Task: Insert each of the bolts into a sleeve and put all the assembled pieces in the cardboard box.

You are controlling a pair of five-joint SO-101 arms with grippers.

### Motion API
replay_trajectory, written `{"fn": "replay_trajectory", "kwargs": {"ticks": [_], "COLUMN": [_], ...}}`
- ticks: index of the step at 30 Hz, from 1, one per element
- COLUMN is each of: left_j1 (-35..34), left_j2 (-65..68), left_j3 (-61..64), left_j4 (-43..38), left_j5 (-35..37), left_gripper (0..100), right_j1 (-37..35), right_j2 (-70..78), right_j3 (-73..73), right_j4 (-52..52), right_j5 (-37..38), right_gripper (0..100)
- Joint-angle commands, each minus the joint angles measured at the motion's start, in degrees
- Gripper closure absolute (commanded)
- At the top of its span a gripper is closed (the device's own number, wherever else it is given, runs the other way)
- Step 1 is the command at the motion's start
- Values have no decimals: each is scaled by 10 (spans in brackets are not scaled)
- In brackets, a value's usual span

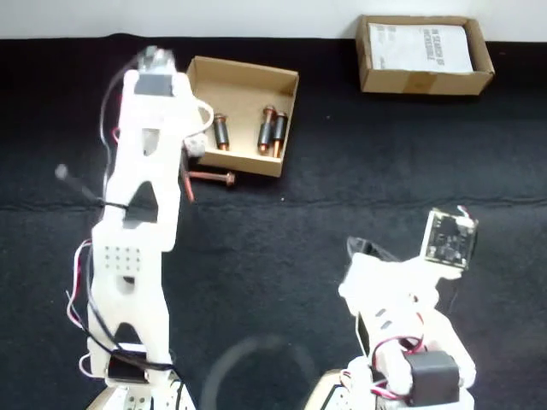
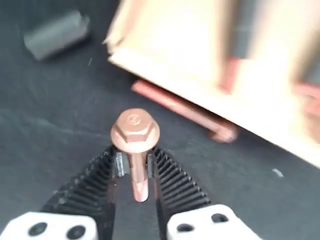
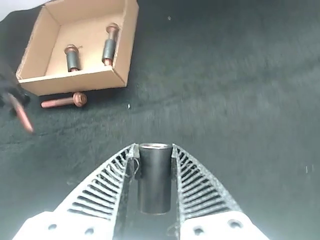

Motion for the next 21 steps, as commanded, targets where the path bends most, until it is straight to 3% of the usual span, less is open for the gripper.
{"fn": "replay_trajectory", "kwargs": {"ticks": [1,15,21], "left_j1": [23,24,-5], "left_j2": [-113,-329,-393], "left_j3": [-24,-23,-21], "left_j4": [4,4,4], "left_j5": [-78,-101,-104], "left_gripper": [992,992,993], "right_j1": [3,1,-51], "right_j2": [0,-5,-5], "right_j3": [36,233,316], "right_j4": [-81,-460,-606], "right_j5": [40,55,56], "right_gripper": [992,992,992]}}
